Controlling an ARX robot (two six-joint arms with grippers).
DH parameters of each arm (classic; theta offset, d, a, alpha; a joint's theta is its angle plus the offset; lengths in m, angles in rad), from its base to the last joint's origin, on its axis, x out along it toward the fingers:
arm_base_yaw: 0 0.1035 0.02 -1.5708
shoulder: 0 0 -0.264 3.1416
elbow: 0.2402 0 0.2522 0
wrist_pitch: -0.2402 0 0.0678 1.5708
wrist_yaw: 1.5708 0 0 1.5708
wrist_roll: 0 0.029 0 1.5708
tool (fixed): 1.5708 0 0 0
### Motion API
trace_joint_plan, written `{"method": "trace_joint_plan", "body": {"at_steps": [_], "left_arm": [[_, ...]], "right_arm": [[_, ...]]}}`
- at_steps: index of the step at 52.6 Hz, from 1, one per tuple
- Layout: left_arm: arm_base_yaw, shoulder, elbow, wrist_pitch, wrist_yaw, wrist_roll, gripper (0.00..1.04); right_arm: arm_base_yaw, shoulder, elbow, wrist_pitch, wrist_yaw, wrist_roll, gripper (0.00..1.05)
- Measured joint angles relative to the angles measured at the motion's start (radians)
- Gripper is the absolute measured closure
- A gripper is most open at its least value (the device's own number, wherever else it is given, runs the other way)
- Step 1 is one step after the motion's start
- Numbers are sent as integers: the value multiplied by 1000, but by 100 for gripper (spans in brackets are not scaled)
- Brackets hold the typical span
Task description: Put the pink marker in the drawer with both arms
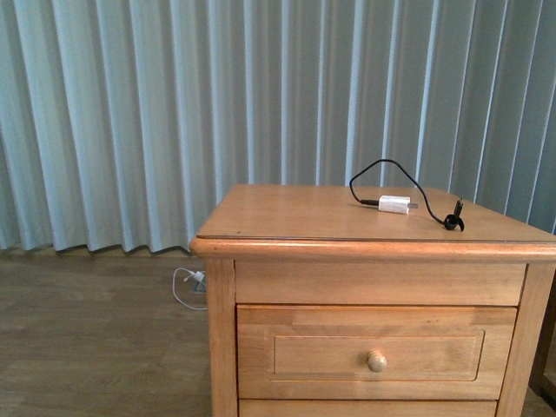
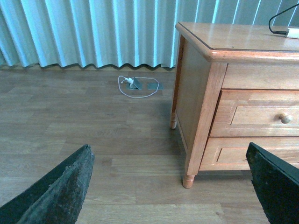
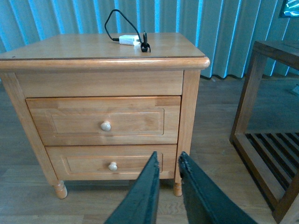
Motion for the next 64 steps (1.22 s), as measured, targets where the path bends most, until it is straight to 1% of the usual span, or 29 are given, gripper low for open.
{"method": "trace_joint_plan", "body": {"at_steps": [2, 5, 9, 10, 18, 19, 22, 26, 64], "left_arm": [[0, 0, 0, 0, 0, 0, 6], [0, 0, 0, 0, 0, 0, 6], [0, 0, 0, 0, 0, 0, 6], [0, 0, 0, 0, 0, 0, 6], [0, 0, 0, 0, 0, 0, 6], [0, 0, 0, 0, 0, 0, 6], [0, 0, 0, 0, 0, 0, 6], [0, 0, 0, 0, 0, 0, 6], [0, 0, 0, 0, 0, 0, 6]], "right_arm": [[0, 0, 0, 0, 0, 0, 79], [0, 0, 0, 0, 0, 0, 65], [0, 0, 0, 0, 0, 0, 51], [0, 0, 0, 0, 0, 0, 49], [0, 0, 0, 0, 0, 0, 21], [0, 0, 0, 0, 0, 0, 15], [0, 0, 0, 0, 0, 1, 6], [0, 0, 0, 0, 0, 1, 9], [0, 0, 0, 0, 0, 1, 8]]}}
